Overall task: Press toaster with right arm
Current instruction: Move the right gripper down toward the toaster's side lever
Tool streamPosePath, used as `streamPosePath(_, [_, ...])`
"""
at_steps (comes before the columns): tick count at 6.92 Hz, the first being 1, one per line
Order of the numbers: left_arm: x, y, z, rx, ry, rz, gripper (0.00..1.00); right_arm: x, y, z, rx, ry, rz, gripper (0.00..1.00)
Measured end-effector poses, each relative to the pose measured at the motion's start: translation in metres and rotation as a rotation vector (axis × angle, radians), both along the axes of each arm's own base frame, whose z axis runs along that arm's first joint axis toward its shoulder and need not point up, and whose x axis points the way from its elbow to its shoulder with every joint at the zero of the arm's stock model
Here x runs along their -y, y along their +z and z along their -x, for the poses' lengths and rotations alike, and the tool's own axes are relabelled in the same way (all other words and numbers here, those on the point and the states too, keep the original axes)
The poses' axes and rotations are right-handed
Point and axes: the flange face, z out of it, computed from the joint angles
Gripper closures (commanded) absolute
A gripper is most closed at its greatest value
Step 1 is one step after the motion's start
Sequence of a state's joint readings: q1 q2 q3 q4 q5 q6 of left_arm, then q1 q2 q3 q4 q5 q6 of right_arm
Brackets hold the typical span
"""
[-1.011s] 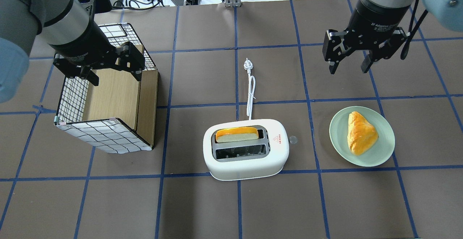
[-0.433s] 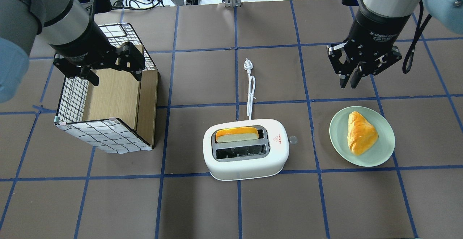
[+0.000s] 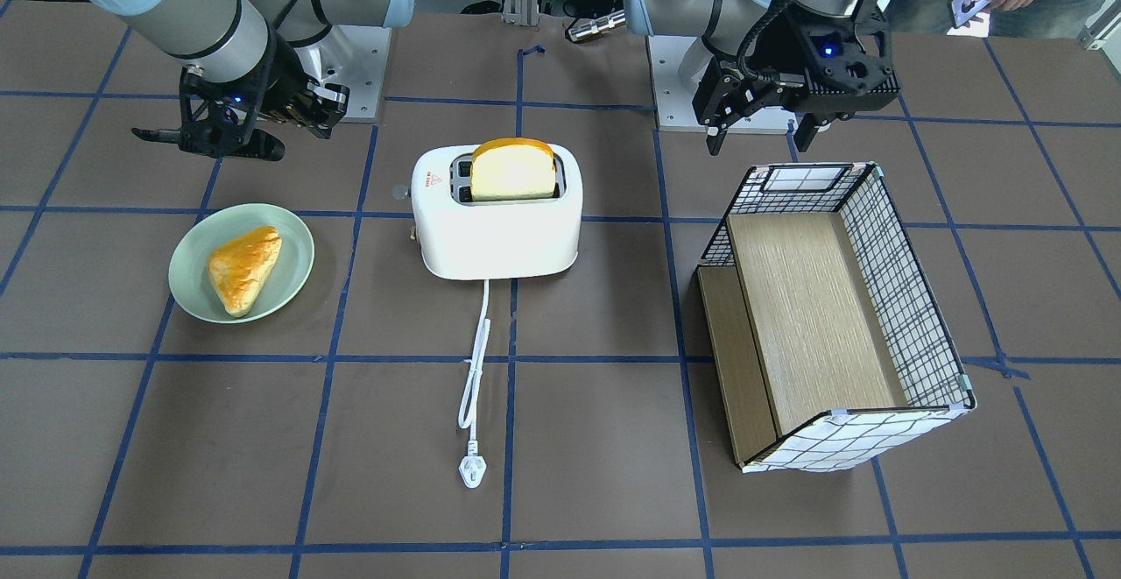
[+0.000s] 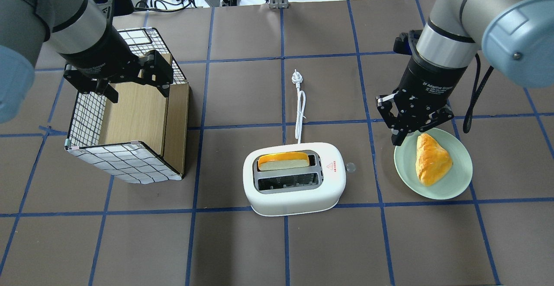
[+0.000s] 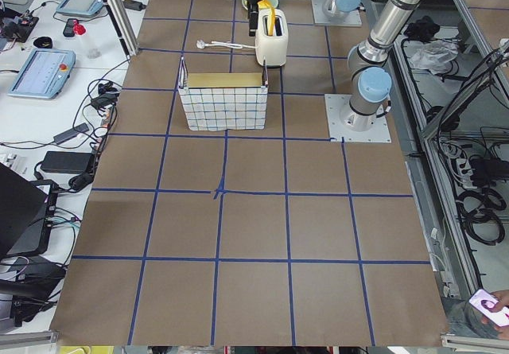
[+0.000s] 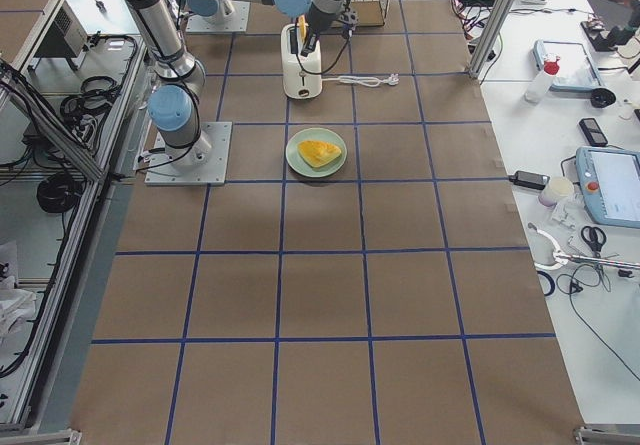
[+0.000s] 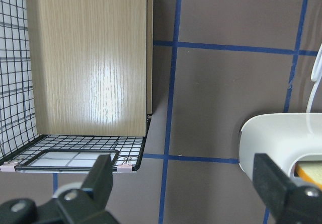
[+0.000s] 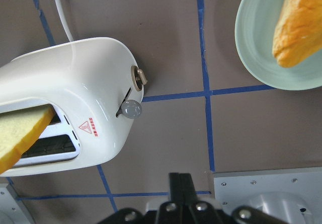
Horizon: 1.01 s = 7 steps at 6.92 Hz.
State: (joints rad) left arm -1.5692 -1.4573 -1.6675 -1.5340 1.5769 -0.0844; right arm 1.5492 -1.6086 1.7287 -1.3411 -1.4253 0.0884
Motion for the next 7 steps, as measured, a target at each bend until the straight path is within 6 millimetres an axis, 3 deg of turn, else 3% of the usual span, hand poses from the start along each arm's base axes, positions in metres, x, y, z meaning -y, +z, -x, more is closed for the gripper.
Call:
streamPosePath(2, [0.0,0.0,0.0,0.0,0.0,0.0,0.0,-0.007,-0.034,-0.006,0.055,-0.02,-0.025,1.0])
streamPosePath(4, [0.0,0.0,0.0,0.0,0.0,0.0,0.0,-0.002,-0.059,-0.01,0.101,-0.04,-0.018,1.0])
streamPosePath(7, [0.0,0.0,0.0,0.0,0.0,0.0,0.0,0.013,-0.076,-0.017,0.179,-0.063,-0.001,1.0])
